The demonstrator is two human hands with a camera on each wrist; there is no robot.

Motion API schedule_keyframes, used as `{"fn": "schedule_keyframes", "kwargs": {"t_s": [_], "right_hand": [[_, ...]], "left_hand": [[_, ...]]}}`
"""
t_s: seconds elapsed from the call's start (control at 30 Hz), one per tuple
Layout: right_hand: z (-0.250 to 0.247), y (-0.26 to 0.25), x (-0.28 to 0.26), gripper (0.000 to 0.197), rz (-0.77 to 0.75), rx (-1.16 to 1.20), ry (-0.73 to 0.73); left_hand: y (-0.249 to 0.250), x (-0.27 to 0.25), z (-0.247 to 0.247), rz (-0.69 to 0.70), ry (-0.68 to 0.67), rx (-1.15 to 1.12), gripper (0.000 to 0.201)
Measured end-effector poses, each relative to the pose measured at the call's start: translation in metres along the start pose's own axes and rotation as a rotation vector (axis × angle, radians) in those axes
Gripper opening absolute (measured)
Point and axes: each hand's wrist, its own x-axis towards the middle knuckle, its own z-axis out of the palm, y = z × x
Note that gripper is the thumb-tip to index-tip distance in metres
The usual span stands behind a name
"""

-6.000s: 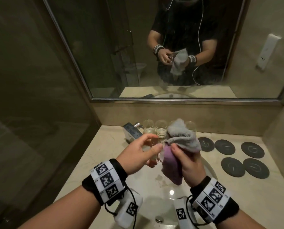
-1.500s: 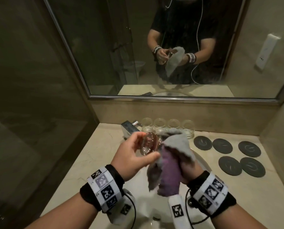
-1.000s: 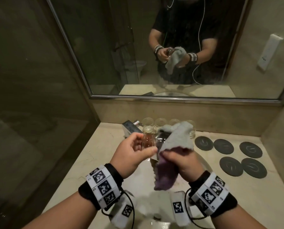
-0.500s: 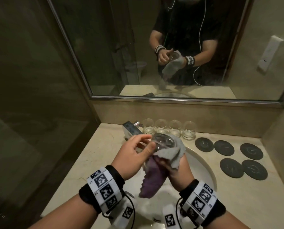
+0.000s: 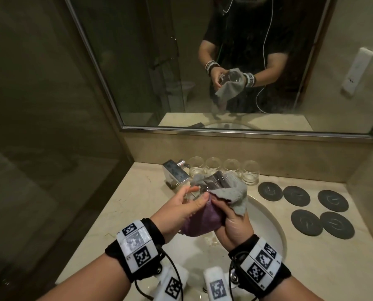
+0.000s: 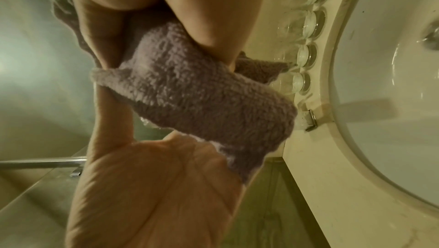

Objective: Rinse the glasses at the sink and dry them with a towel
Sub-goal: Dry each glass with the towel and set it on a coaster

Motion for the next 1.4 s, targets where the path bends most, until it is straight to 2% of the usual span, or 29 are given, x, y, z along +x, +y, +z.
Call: {"fn": "schedule_keyframes", "kwargs": {"t_s": [0.1,0.17,0.23,0.3,0.37,0.43,0.5,0.6,0.67,0.73,0.77,0.83,0.9,0.93,0.97,1.03,1.1,1.17,1.23,1.27,1.33,1.4], "right_hand": [[0.001,0.000,0.000,0.088,0.027,-0.004,-0.015],[0.004,-0.004,0.000,0.076,0.046,-0.059,-0.032],[0.006,-0.010,0.003,0.057,0.056,-0.121,-0.044],[0.006,-0.017,0.006,0.042,0.123,-0.151,-0.041],[0.009,-0.021,0.005,0.042,0.258,-0.174,-0.039],[0.012,-0.024,0.002,0.043,0.350,-0.184,-0.026],[0.010,-0.024,0.001,0.045,0.371,-0.188,-0.002],[0.007,-0.024,0.001,0.043,0.299,-0.245,0.032],[0.004,-0.025,0.001,0.039,0.189,-0.346,0.033],[0.003,-0.031,-0.003,0.032,0.059,-0.525,0.026],[0.001,-0.033,-0.006,0.029,0.011,-0.597,0.010],[-0.001,-0.037,-0.007,0.031,0.021,-0.647,-0.040],[-0.001,-0.041,-0.003,0.041,0.180,-0.568,-0.135],[-0.003,-0.042,0.002,0.056,0.298,-0.458,-0.150],[-0.005,-0.044,0.004,0.067,0.398,-0.346,-0.136],[-0.005,-0.047,0.006,0.067,0.460,-0.235,-0.138],[-0.008,-0.048,0.007,0.066,0.449,-0.245,-0.162],[-0.010,-0.047,0.007,0.065,0.386,-0.327,-0.148],[-0.008,-0.050,0.006,0.061,0.258,-0.550,-0.096],[-0.004,-0.053,0.004,0.057,0.197,-0.699,-0.105],[0.008,-0.060,-0.003,0.038,0.152,-0.902,-0.181],[0.011,-0.062,-0.002,0.030,0.177,-0.848,-0.199]], "left_hand": [[0.001,0.001,-0.003,0.003,-0.021,0.046,0.061],[0.001,0.002,-0.007,0.074,0.010,0.122,0.064],[0.003,0.001,-0.014,0.227,0.065,0.342,0.064],[0.007,0.002,-0.024,0.429,0.132,0.727,0.073],[0.009,0.004,-0.030,0.608,0.035,1.060,0.081],[0.007,0.004,-0.030,0.687,-0.096,1.165,0.080],[0.001,0.003,-0.029,0.645,-0.109,1.051,0.081],[0.005,-0.001,-0.031,0.352,-0.075,0.724,0.084],[0.010,0.000,-0.034,0.207,-0.090,0.473,0.068],[0.013,0.001,-0.032,0.121,-0.076,0.223,0.052],[0.014,0.002,-0.030,0.083,-0.068,0.167,0.050],[0.016,0.003,-0.027,0.116,-0.073,0.228,0.051],[0.017,0.000,-0.027,0.329,-0.088,0.568,0.053],[0.016,-0.001,-0.029,0.470,-0.104,0.738,0.054],[0.015,-0.003,-0.030,0.593,-0.142,0.846,0.056],[0.012,-0.002,-0.033,0.723,-0.235,0.924,0.059],[0.011,-0.001,-0.035,0.681,-0.240,0.905,0.061],[0.012,0.000,-0.035,0.481,-0.170,0.757,0.064],[0.015,-0.001,-0.030,0.302,-0.116,0.554,0.061],[0.017,-0.001,-0.027,0.257,-0.109,0.477,0.057],[0.019,0.000,-0.026,0.253,-0.112,0.422,0.050],[0.018,0.000,-0.027,0.354,-0.144,0.516,0.053]]}}
